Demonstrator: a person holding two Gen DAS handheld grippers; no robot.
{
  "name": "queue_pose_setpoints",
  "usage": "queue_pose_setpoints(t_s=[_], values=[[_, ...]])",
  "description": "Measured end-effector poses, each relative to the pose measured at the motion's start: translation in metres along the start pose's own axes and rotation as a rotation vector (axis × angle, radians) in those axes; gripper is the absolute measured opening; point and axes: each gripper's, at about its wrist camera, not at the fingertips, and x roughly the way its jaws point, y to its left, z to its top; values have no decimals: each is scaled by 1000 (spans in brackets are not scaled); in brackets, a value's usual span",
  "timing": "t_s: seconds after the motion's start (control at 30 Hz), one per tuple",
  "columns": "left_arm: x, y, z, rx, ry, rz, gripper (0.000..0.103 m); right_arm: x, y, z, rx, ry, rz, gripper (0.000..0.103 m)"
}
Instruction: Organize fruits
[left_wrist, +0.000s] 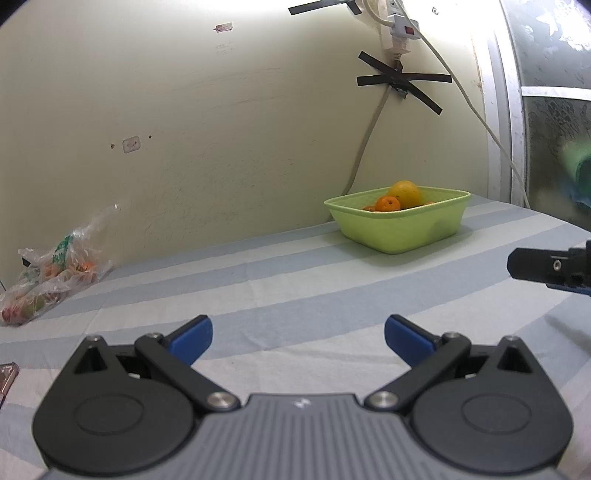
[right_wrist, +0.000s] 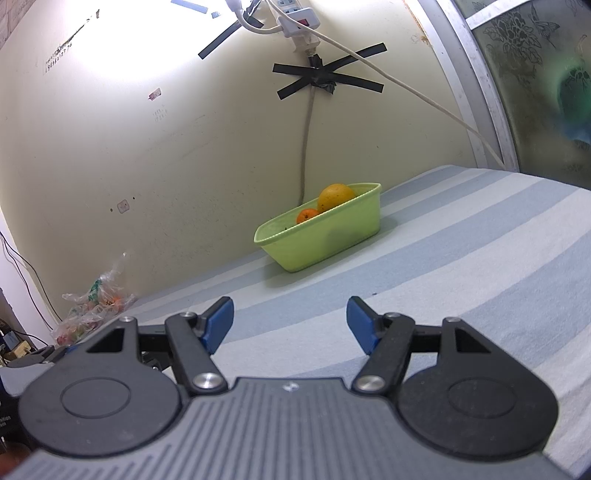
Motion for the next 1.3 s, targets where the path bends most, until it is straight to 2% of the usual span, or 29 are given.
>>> queue_pose_setpoints(t_s=[1.3], values=[[4,2,-1,38,-5,-9,103,1,1,1,3,-2,9,70]])
